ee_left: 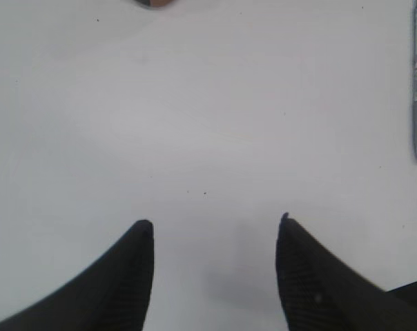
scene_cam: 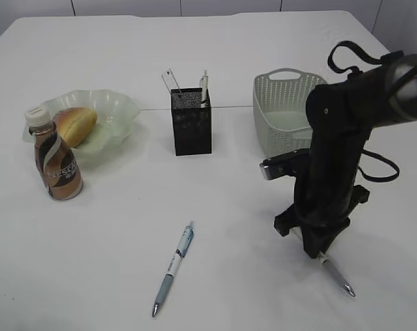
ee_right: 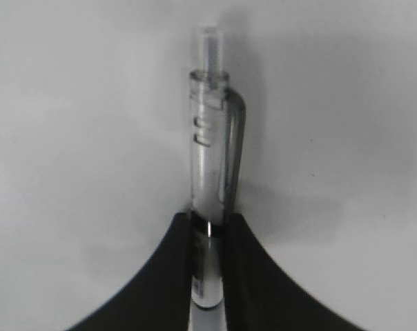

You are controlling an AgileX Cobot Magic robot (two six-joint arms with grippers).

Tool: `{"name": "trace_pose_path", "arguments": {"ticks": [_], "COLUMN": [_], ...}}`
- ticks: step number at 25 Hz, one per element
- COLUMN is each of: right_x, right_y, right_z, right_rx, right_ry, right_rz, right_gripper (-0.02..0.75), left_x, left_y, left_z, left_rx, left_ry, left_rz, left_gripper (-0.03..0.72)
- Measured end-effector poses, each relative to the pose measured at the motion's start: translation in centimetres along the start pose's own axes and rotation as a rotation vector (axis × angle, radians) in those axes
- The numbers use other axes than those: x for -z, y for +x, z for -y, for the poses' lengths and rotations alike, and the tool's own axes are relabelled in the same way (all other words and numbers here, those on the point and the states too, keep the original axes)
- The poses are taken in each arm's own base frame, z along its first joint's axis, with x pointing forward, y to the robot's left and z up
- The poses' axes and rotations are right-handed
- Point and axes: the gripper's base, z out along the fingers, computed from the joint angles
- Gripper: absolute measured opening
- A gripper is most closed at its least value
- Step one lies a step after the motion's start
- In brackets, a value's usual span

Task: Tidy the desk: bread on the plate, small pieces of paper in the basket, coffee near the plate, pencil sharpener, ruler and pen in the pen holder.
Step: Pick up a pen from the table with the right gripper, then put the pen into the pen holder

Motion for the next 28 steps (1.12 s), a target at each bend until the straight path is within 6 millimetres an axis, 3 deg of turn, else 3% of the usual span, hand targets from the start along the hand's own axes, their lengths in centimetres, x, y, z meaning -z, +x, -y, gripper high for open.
{"name": "trace_pose_path", "arguments": {"ticks": [5,10,15,28], "right_x": [2.5,5.9,7.1,11.7], "right_y": [-0.2,1.2,2.3,-1.1], "right_z": [-0.1,-0.3,-0.3,-0.7], "right_rx": [-0.155,-0.189,-0.185,-0.092], "right_ry": [0.001,0.019,0.03,0.073], "right_rz": [0.075,0.325,0.569,1.164], "right_gripper": [0.06,0.06,0.06,0.059], "left_x": [0.0,0.0,0.1,-1.5], "left_y": [0.0,-0.4,-0.9,-1.7], "left_z": [0.0,0.3,0.5,0.6], "left_rx": [0.003,0.028,0.038,0.041], "left_ry": [0.004,0.039,0.055,0.054], "left_rz": [-0.002,0.039,0.098,0.083], "left_gripper": [0.416,0.416,0.416,0.416]}}
